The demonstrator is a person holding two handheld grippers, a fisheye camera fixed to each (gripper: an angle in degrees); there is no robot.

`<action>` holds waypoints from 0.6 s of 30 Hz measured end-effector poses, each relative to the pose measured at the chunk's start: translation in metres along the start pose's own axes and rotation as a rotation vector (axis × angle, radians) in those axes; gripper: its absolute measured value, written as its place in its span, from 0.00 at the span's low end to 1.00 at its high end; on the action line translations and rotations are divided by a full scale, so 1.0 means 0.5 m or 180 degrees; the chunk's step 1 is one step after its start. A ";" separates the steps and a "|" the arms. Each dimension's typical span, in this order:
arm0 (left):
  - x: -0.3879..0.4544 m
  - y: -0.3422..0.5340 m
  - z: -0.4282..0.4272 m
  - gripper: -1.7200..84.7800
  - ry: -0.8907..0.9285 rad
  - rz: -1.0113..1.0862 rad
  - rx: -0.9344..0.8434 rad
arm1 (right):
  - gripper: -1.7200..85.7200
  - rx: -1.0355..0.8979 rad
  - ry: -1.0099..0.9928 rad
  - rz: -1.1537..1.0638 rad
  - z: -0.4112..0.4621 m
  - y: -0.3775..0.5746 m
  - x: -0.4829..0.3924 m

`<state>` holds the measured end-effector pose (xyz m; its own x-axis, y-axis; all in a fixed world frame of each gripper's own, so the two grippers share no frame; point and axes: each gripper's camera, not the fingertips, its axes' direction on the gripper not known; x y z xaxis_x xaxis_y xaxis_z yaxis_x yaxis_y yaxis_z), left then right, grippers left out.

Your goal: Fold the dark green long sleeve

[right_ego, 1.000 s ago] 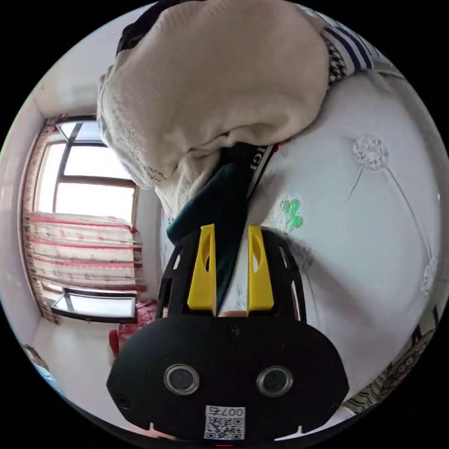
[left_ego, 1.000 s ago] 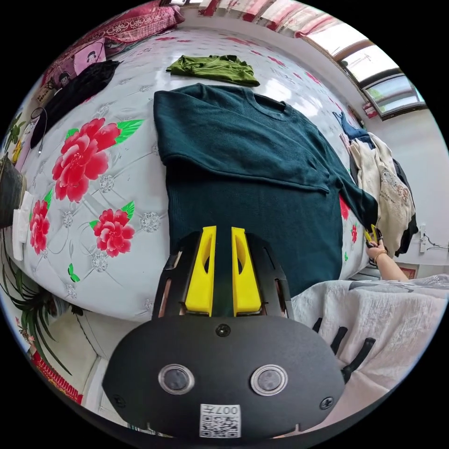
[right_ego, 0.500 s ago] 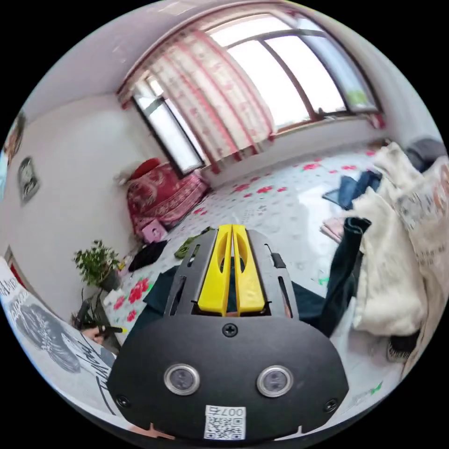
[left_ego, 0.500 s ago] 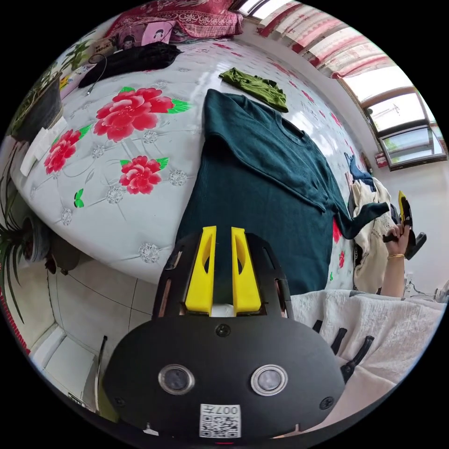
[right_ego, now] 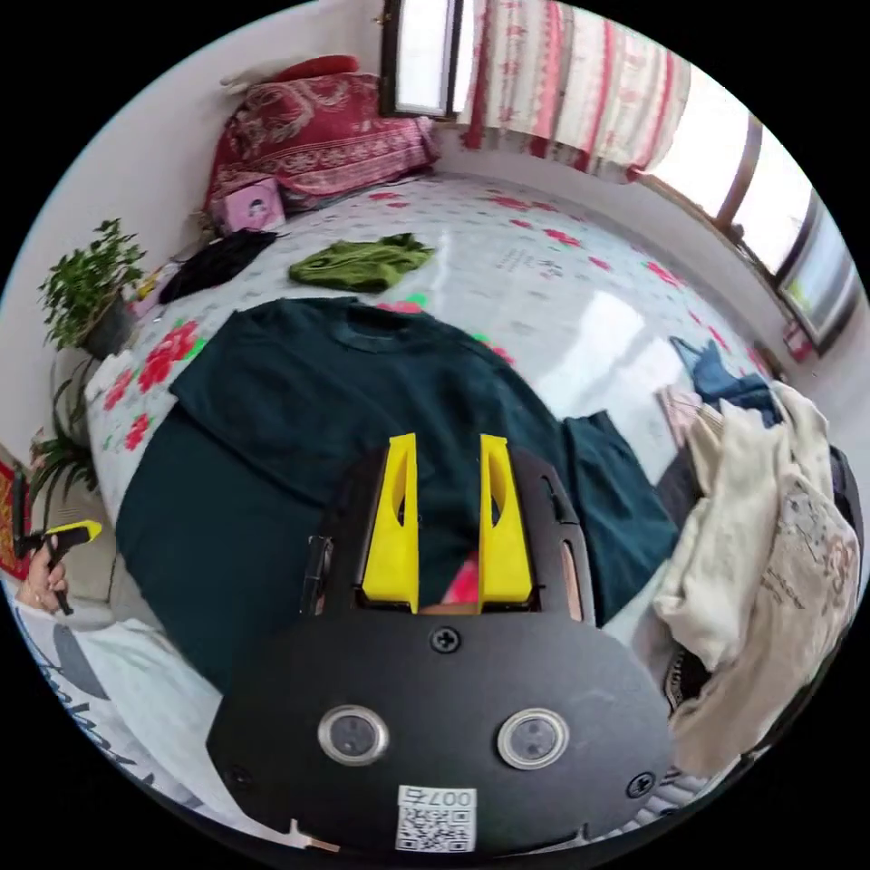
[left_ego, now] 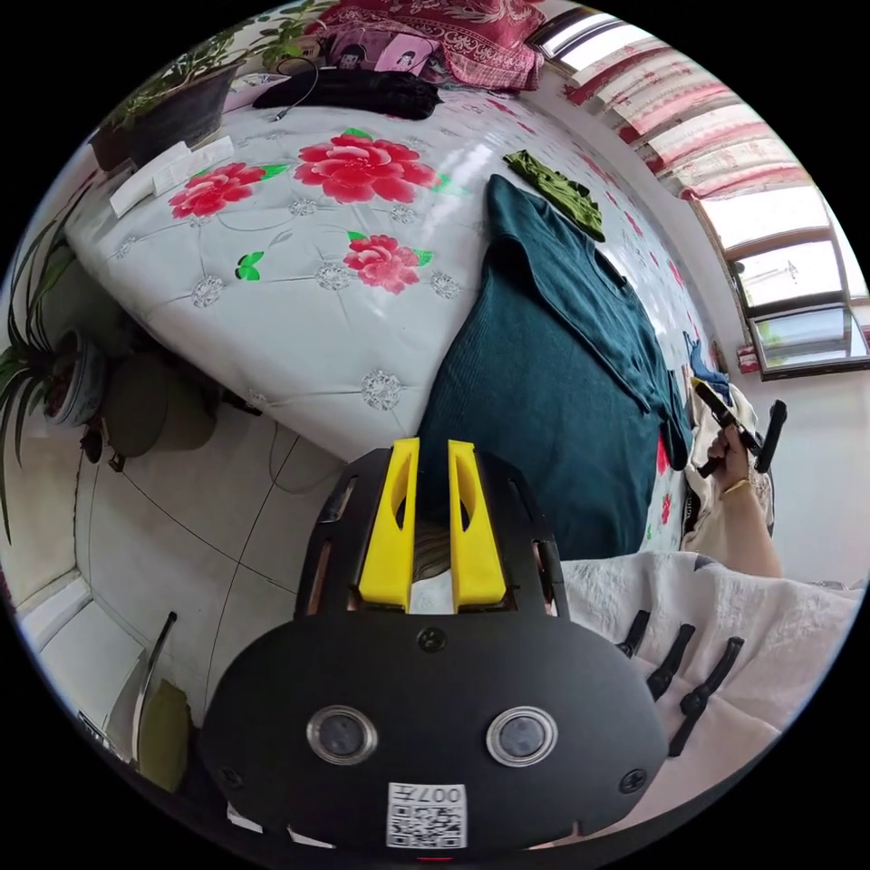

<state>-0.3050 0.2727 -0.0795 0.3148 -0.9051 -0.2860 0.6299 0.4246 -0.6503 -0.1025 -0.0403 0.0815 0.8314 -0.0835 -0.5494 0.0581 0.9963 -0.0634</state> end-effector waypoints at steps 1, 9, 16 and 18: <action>-0.001 0.002 0.001 0.09 0.0004 -0.0024 0.0000 | 0.12 -0.0103 0.0057 0.0082 0.015 -0.005 0.025; -0.006 0.022 0.004 0.10 -0.0199 -0.0130 -0.0119 | 0.06 -0.0734 0.0149 0.0364 0.164 0.012 0.141; -0.046 0.022 0.003 0.10 -0.0192 -0.0301 -0.0107 | 0.02 -0.0056 -0.0606 0.1117 0.060 -0.014 0.229; -0.056 0.020 0.002 0.10 -0.0180 -0.0304 -0.0092 | 0.02 0.0539 -0.1130 0.1146 -0.020 -0.040 0.210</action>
<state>-0.3069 0.3025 -0.0773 0.2944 -0.9382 -0.1819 0.6384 0.3348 -0.6931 -0.0219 -0.0693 0.0167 0.9493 0.2474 -0.1939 -0.2015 0.9524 0.2287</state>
